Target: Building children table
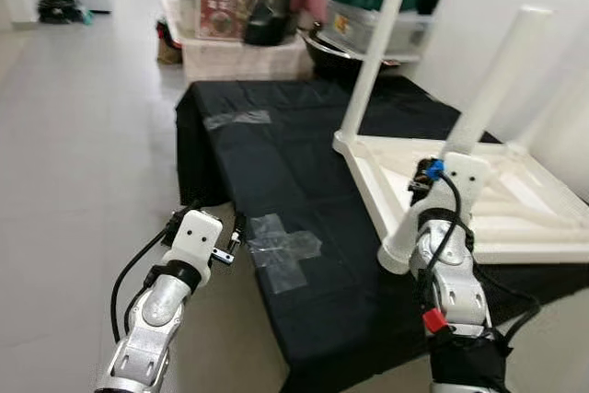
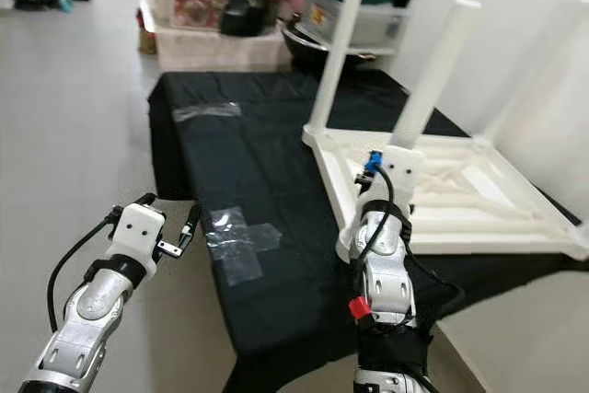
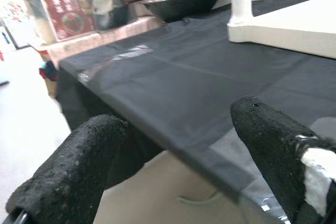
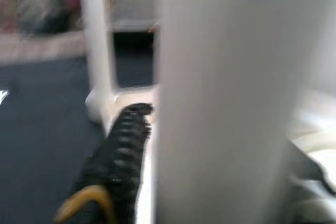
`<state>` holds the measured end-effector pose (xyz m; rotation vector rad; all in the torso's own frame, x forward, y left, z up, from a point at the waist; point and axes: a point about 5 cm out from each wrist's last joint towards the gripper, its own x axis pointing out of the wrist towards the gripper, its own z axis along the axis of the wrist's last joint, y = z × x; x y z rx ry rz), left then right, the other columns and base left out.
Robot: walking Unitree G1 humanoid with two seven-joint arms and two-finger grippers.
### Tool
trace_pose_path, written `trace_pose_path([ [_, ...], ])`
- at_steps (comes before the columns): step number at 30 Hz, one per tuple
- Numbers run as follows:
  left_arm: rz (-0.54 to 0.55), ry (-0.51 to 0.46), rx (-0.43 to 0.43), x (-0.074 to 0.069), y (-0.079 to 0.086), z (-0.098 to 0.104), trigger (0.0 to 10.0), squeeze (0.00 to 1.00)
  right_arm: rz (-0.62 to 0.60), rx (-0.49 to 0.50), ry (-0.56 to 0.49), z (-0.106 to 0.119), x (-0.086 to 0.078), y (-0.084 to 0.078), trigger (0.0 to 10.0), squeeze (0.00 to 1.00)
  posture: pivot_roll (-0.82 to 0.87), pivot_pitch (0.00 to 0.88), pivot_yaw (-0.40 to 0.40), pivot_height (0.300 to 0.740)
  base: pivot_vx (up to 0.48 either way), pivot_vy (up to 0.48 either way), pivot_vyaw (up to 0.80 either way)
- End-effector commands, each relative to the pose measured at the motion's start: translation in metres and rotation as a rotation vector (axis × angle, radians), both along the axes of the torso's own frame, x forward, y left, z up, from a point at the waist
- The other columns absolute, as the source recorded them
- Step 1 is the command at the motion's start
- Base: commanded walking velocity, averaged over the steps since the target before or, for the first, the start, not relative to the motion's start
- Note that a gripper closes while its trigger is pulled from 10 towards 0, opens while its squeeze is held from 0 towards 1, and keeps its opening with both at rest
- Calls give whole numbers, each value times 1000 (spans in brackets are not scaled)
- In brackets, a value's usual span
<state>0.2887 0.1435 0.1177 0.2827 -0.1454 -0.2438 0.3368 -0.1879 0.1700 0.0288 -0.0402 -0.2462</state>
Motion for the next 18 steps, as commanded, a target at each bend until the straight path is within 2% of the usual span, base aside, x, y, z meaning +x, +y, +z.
trace_pose_path([
  [1, -13, 15, 2, -1, -3, -3, 10000, 0, 179, 39, -71, 17, 12, 1, 10000, 0, 32, 0, -141, 740, 0, 0, 0],
  [2, -13, 15, 2, -1, -3, -3, 10000, 0, 247, 54, -98, 24, 14, 3, 10000, 0, 32, 0, -141, 740, 0, 0, 0],
  [3, -13, 15, 2, -1, -2, -3, 10000, 0, 398, 79, -128, 32, 13, 6, 10000, 0, 31, 0, -139, 740, 0, 0, 0],
  [4, -13, 16, 2, -1, -2, -3, 10000, 0, 498, 93, -145, 38, 11, 8, 10000, 0, 31, 0, -139, 740, 0, 0, 0],
  [5, -13, 16, 2, -1, -2, -3, 10000, 0, 498, 93, -145, 38, 11, 8, 10000, 0, 31, 0, -139, 740, 0, 0, 0],
  [6, -13, 16, 3, -1, -2, -3, 10000, 0, 651, 4, -147, 42, 4, 9, 10000, 0, 37, 0, -138, 740, 0, 0, 0],
  [7, -14, 17, 3, -1, -2, -3, 10000, 0, 755, -63, -139, 43, -1, 11, 10000, 0, 37, 0, -138, 740, 0, 0, 0],
  [10, -15, 17, 4, -1, -2, -3, 10000, 0, 797, -118, -114, 42, -3, 7, 10000, 0, 34, 0, -140, 740, 0, 0, 0],
  [11, -15, 17, 5, -1, -2, -3, 10000, 0, 817, -152, -98, 41, -1, 2, 9059, 0, 36, 0, -141, 740, 0, 0, 0],
  [13, -16, 16, 6, -1, -2, -3, 10000, 0, 819, -160, -94, 40, 1, -2, 9059, 0, 38, 0, -144, 740, 0, 0, 0],
  [14, -13, 14, 5, -1, -2, -3, 10000, 0, 832, -177, -85, 36, 3, -3, 0, 0, 44, 0, -148, 740, 0, 0, 0],
  [17, -11, 13, 4, 0, -1, -2, 10000, 0, 846, -187, -81, 33, 3, -3, 0, 0, 45, 0, -149, 740, 0, 0, 0],
  [18, -10, 13, 5, -1, -1, -2, 10000, 0, 788, -227, -51, 25, 8, -6, 0, 0, 46, 0, -149, 740, 0, 0, 0],
])
